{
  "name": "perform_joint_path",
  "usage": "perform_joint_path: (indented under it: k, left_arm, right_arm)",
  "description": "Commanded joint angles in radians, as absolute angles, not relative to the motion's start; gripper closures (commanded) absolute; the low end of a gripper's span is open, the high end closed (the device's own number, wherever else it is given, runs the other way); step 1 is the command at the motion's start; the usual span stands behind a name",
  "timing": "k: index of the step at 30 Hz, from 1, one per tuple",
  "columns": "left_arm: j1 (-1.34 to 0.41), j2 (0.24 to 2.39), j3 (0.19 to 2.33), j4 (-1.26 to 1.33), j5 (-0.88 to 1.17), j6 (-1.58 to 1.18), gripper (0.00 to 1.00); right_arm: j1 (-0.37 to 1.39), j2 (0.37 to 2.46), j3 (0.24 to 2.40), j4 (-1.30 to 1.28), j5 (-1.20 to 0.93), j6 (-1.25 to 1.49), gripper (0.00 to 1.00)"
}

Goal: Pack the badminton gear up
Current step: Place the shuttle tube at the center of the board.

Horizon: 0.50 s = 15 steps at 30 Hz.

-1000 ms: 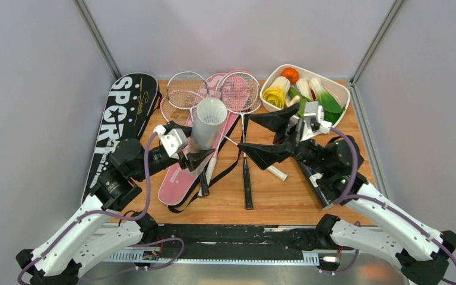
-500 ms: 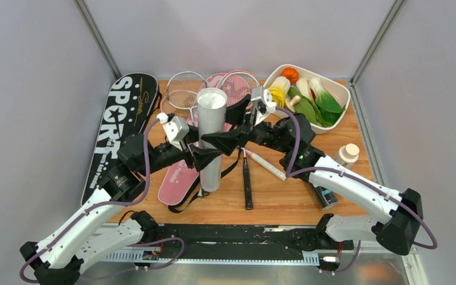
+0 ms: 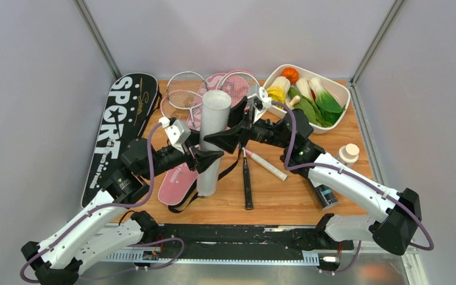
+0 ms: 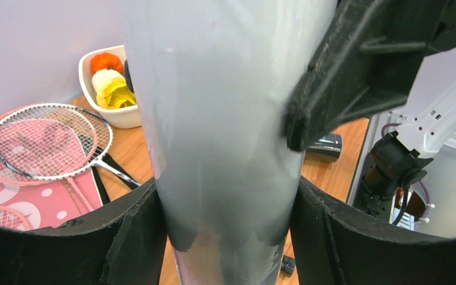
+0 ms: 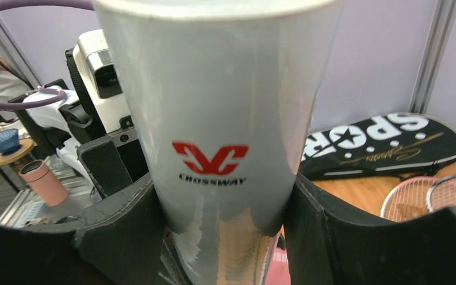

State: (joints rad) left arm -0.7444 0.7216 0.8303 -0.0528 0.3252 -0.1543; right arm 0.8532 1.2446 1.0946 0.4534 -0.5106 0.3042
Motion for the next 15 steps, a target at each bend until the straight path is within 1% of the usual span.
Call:
perform_joint_path:
  k: [1,7,15]
  left_arm:
    - [-0.745,0.669,0.767,-0.065,0.344,-0.104,0.28]
    - [-0.745,0.638,0.743,-0.081,0.315,-0.092,0.28]
    - [-0.746,0.656,0.760,-0.099,0.367,-0.166,0.26]
  right_arm:
    - [0.697,1.142,1.149,0.503,-0.454,0.345,0.77]
    - [0.612,1.089,1.156,0.489,-0.476,0.352,0.81]
    - [0.594,1.090,1.140,0.585,-0.544,0.440,0.83]
